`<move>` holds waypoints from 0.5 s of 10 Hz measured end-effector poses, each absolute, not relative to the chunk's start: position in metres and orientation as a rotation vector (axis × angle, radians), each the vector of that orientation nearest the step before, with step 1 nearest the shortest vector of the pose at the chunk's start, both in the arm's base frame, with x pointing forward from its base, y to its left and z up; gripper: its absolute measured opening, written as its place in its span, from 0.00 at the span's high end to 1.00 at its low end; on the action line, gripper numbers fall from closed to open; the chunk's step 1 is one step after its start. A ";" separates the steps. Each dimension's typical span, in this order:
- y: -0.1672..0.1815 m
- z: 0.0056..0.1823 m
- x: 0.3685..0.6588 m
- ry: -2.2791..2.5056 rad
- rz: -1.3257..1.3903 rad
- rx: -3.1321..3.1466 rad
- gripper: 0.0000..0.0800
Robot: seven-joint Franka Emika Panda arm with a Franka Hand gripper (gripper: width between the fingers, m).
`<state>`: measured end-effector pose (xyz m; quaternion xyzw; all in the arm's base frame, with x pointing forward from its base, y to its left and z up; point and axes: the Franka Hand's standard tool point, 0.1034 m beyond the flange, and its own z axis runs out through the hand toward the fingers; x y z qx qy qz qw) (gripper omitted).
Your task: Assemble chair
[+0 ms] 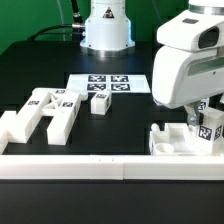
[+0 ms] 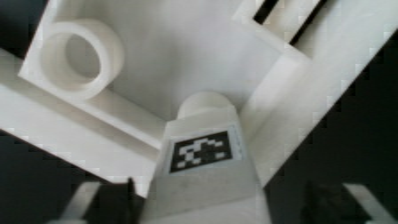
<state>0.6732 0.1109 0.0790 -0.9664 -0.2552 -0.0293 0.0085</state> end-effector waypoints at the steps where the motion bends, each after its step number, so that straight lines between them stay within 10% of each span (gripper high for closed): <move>1: 0.111 0.079 0.673 -0.796 -0.092 -3.020 0.49; 2: 0.111 0.079 0.673 -0.756 -0.091 -3.029 0.64; 5: 0.111 0.079 0.673 -0.598 -0.091 -3.058 0.64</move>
Offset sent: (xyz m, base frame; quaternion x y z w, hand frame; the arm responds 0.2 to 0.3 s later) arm 0.0000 0.0000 0.0000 0.0000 0.0000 0.0000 1.0000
